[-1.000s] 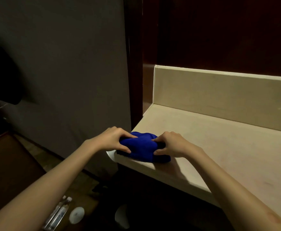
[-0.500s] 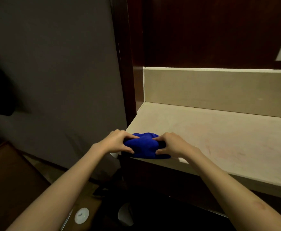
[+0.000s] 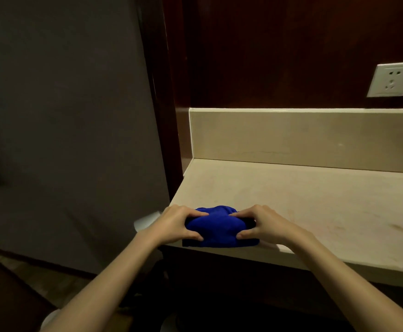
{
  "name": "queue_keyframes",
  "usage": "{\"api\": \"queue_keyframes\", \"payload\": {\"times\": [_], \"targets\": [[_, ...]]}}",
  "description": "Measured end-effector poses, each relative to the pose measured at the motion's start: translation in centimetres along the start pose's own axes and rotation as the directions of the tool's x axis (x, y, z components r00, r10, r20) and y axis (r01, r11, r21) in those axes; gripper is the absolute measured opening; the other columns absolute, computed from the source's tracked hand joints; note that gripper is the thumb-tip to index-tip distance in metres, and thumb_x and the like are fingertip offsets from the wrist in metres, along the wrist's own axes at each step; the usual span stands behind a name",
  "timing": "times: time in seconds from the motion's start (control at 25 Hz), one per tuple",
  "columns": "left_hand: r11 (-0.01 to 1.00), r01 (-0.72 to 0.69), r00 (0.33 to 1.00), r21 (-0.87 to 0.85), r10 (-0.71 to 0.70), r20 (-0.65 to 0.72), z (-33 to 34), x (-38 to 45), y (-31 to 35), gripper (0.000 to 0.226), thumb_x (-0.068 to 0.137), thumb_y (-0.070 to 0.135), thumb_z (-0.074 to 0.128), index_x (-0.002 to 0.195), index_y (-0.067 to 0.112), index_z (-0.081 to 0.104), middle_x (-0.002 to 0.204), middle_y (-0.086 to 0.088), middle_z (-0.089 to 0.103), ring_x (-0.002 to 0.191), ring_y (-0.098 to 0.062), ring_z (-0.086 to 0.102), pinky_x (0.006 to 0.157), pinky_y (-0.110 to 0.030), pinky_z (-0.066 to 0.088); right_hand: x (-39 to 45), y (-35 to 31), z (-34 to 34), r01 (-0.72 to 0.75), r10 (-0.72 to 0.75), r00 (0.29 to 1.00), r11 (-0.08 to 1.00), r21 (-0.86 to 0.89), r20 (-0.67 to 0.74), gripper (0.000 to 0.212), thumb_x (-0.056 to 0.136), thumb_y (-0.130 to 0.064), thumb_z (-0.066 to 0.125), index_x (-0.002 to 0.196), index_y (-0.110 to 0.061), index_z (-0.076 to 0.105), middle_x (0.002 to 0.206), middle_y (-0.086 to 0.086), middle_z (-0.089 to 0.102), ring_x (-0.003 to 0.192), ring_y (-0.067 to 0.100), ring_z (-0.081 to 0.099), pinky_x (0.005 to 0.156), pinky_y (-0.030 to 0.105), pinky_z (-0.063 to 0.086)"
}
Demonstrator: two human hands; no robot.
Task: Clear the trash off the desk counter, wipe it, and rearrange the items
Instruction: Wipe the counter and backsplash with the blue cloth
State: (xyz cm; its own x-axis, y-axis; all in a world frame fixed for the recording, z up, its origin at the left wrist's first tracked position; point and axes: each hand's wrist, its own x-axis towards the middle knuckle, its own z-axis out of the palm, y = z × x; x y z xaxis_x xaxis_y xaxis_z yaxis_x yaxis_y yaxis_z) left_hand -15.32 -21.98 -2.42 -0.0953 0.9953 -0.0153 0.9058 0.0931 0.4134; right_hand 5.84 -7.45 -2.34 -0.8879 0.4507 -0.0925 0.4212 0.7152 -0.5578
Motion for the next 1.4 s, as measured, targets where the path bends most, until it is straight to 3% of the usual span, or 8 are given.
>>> {"api": "queue_keyframes", "payload": {"times": [0.48, 0.88, 1.12, 1.28, 1.4], "targets": [[0.977, -0.21, 0.978, 0.043, 0.21, 0.011, 4.1, 6.3, 8.6, 0.06, 0.077, 0.044, 0.074, 0.134, 0.035, 0.054, 0.129, 0.012, 0.062, 0.115, -0.008, 0.056, 0.085, -0.015, 0.034, -8.6, 7.4, -3.6, -0.155, 0.154, 0.983, 0.988, -0.005, -0.099, 0.056, 0.08, -0.031, 0.072, 0.132, -0.04, 0.052, 0.125, -0.016, 0.061, 0.109, 0.003, 0.058, 0.098, 0.029, 0.047], [0.957, -0.28, 0.96, 0.069, 0.28, 0.011, 7.0, 9.9, 15.3, 0.061, 0.078, 0.045, 0.072, 0.135, 0.033, 0.054, 0.125, 0.005, 0.065, 0.111, -0.016, 0.058, 0.081, -0.019, 0.032, -13.5, 12.8, -6.9, -0.221, 0.221, 0.97, 0.975, 0.013, -0.098, 0.056, 0.079, -0.032, 0.074, 0.129, -0.045, 0.052, 0.126, -0.022, 0.058, 0.114, -0.002, 0.055, 0.102, 0.025, 0.044], [0.938, -0.343, 0.939, 0.046, 0.342, 0.018, 9.0, 12.2, 19.0, 0.06, 0.077, 0.044, 0.072, 0.134, 0.033, 0.055, 0.126, 0.007, 0.064, 0.111, -0.014, 0.056, 0.079, -0.017, 0.028, -17.1, 15.2, -8.4, -0.264, 0.27, 0.953, 0.963, 0.059, -0.136, 0.054, 0.081, -0.027, 0.073, 0.123, -0.051, 0.048, 0.112, -0.035, 0.054, 0.108, -0.013, 0.051, 0.092, 0.006, 0.04], [0.926, -0.375, 0.927, 0.038, 0.373, 0.045, 10.1, 13.4, 20.8, 0.062, 0.077, 0.046, 0.072, 0.134, 0.034, 0.054, 0.127, 0.008, 0.064, 0.113, -0.015, 0.057, 0.088, -0.023, 0.036, -19.1, 16.5, -8.9, -0.297, 0.307, 0.938, 0.951, 0.081, -0.159, 0.053, 0.083, -0.03, 0.071, 0.116, -0.06, 0.042, 0.115, -0.035, 0.051, 0.111, -0.007, 0.051, 0.093, 0.01, 0.042], [0.927, -0.374, 0.927, 0.016, 0.373, 0.043, 10.2, 13.7, 21.2, 0.061, 0.077, 0.044, 0.073, 0.134, 0.033, 0.054, 0.127, 0.008, 0.064, 0.113, -0.012, 0.057, 0.087, -0.019, 0.034, -19.6, 16.9, -8.8, -0.286, 0.288, 0.945, 0.958, 0.033, -0.155, 0.056, 0.083, -0.033, 0.07, 0.123, -0.056, 0.039, 0.118, -0.039, 0.043, 0.111, -0.013, 0.046, 0.089, 0.003, 0.039]]}}
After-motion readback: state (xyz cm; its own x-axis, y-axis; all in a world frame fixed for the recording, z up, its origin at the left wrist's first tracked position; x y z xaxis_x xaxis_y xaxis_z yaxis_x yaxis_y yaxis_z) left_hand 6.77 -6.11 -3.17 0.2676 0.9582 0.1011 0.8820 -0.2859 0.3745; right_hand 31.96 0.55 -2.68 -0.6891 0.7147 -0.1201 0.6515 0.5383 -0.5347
